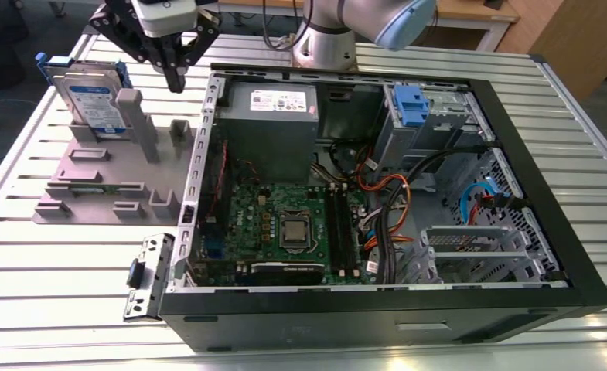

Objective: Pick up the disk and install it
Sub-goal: 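Reach for the disk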

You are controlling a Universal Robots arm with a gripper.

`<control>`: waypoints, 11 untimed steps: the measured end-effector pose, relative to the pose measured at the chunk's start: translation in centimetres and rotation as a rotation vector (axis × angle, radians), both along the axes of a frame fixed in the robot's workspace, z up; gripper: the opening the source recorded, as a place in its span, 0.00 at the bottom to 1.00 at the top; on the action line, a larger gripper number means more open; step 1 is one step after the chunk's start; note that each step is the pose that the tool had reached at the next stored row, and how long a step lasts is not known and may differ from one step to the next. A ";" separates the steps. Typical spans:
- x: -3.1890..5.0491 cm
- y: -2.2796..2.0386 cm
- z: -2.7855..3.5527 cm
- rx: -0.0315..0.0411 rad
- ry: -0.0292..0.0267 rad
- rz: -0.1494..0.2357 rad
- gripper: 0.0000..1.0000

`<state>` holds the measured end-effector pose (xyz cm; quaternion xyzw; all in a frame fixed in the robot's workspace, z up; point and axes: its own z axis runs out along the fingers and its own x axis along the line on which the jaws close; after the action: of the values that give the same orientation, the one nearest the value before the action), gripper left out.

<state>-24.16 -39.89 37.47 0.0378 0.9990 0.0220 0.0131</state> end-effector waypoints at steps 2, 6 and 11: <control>-0.06 0.00 -0.01 0.0000 0.0001 0.000 0.10; -0.18 0.00 -0.03 0.0000 0.0001 0.000 0.10; -0.33 0.00 -0.06 0.0000 0.0001 0.000 0.10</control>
<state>-24.49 -39.89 37.41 0.0378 0.9990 0.0220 0.0131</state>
